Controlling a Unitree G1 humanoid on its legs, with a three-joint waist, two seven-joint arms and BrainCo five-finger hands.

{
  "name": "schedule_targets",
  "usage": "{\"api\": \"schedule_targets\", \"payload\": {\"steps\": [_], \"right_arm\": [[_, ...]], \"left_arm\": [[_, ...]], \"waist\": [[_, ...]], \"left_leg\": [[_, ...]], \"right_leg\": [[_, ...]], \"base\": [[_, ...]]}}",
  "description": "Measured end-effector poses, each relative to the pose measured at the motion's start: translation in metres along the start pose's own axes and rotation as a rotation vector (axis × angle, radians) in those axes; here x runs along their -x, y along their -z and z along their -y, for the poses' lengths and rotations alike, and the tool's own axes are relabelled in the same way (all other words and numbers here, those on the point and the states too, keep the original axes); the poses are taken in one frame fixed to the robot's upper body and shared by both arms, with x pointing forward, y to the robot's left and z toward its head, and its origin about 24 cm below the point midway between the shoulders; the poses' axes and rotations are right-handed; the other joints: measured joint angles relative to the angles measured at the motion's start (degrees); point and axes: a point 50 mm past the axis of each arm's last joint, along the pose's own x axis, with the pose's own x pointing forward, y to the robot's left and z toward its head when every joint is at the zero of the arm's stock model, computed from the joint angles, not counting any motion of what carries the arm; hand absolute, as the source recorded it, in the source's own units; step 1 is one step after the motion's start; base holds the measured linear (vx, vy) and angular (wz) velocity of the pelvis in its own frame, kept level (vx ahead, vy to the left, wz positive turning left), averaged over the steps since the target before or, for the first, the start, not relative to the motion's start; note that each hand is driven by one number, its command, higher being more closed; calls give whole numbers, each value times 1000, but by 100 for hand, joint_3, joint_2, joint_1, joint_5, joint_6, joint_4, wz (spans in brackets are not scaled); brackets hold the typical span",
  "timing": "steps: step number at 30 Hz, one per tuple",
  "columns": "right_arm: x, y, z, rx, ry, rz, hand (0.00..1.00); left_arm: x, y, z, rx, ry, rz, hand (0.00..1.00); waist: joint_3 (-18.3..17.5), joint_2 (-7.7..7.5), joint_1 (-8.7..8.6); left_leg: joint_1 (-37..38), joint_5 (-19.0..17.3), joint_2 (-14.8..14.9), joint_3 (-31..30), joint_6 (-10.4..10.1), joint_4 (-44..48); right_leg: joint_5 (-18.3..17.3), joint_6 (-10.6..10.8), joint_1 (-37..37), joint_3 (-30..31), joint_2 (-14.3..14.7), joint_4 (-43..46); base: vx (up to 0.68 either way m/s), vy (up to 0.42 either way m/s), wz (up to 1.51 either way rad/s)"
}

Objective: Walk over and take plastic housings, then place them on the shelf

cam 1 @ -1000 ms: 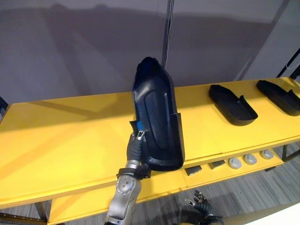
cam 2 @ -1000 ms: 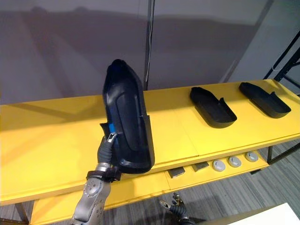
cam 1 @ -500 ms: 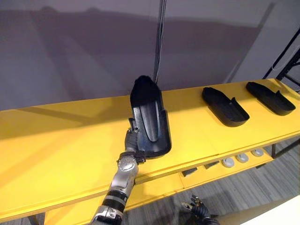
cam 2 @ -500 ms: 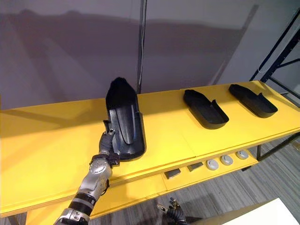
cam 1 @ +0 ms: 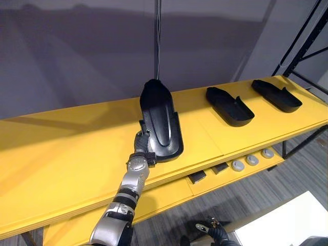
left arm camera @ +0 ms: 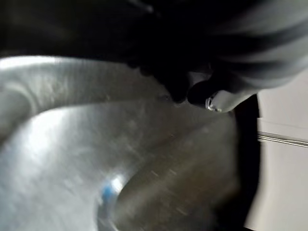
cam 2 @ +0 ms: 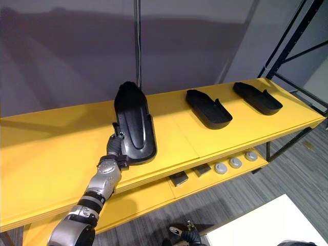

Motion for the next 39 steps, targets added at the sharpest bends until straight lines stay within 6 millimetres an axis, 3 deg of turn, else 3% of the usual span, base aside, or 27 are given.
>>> {"api": "schedule_targets", "payload": {"steps": [6, 13, 20, 29, 35, 36, 39], "right_arm": [[-2, -2, 2, -9, 11, 3, 0], [-1, -2, 4, -10, 23, 3, 0], [-1, -3, 3, -5, 25, 10, 0], [3, 0, 5, -13, 34, 11, 0], [6, 5, 7, -20, 37, 1, 0], [6, 6, 7, -21, 35, -1, 0], [7, 8, 9, -26, 36, -6, 0]], "left_arm": [[-6, -16, 5, 61, -40, 23, 0], [-3, -11, 10, 155, -72, -8, 0], [13, -3, 12, 262, -92, -4, 0], [27, -50, 30, 299, -34, 217, 0], [43, -64, 35, 223, 42, 336, 0], [47, -67, 37, 188, 63, 365, 100], [58, -76, 41, 116, 107, 440, 100]], "waist": [[64, 15, -64], [103, 30, -51], [126, 66, -33], [141, 99, 70], [138, 106, 220], [136, 108, 240], [127, 114, 325]], "left_leg": [[83, -11, -41, 51, -11, -30], [154, -41, -72, 38, 10, 9], [142, -66, -34, 34, 5, 78], [73, -153, 5, 23, -23, 212], [61, -173, -31, -90, -9, 253], [57, -173, -34, -107, -7, 258], [46, -176, -35, -121, -2, 285]], "right_leg": [[8, 9, 27, 65, -5, -27], [8, 9, 140, 56, -68, -58], [8, 10, 195, 40, -35, -49], [-120, 56, 75, 58, -7, 203], [-162, 74, 101, -18, -50, 256], [-172, 75, 104, -40, -57, 269], [-185, 73, 103, -52, -61, 298]], "base": [[104, 26, -7], [17, 15, 1], [-25, -2, 2], [25, 6, 1], [16, 21, 7], [-11, 17, 13], [-3, 4, 2]]}}
